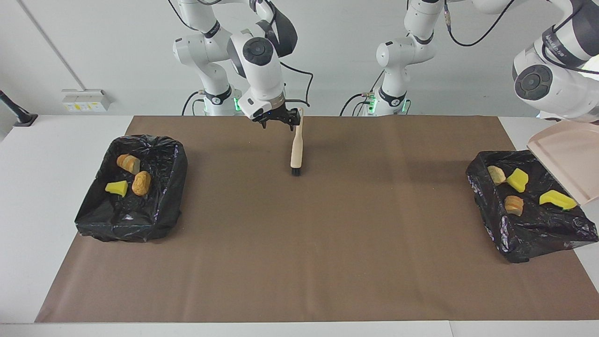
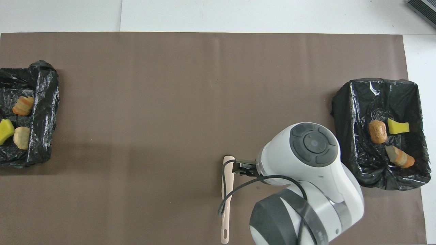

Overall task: Sweep and dump trash in bin
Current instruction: 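Lower the brush onto the table with the right gripper and release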

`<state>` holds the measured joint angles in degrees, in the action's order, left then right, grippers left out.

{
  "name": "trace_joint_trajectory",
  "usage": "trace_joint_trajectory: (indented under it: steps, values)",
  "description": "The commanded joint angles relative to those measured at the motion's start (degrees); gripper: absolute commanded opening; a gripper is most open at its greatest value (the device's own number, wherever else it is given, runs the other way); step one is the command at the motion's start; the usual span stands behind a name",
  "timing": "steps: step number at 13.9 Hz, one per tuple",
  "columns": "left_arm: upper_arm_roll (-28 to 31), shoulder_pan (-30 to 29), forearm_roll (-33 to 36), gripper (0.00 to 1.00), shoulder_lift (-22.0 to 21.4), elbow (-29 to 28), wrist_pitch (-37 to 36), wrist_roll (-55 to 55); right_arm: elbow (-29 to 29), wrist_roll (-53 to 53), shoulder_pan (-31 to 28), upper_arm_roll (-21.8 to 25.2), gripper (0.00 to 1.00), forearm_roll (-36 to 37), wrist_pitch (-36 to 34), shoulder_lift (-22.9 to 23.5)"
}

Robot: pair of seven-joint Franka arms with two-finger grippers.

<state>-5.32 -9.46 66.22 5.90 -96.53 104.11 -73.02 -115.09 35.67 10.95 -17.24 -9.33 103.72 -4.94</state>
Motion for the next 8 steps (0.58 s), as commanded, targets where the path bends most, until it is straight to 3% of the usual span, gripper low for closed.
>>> trace_joint_trajectory:
  steps: [1,3,6,8]
  values:
    - [0.4,2.7,-13.9,0.00,1.4,1.4,-3.3,0.2,4.6,-7.2,-6.6,-0.2,1.00,1.6,-4.0,-1.3]
    - [0.4,6.6,-21.7,0.00,3.0,1.4,-4.1,3.0,8.3,-12.6,-9.0,2.8,1.00,3.1,-6.2,-1.2]
    - [0.4,14.9,-28.1,0.00,10.2,2.1,-6.8,22.8,12.1,-21.0,-7.9,12.1,1.00,7.5,-6.3,-1.0]
    - [0.6,17.3,-34.1,0.00,13.9,6.4,-7.5,25.6,13.7,-26.7,-7.9,16.8,1.00,9.4,-6.5,-1.1]
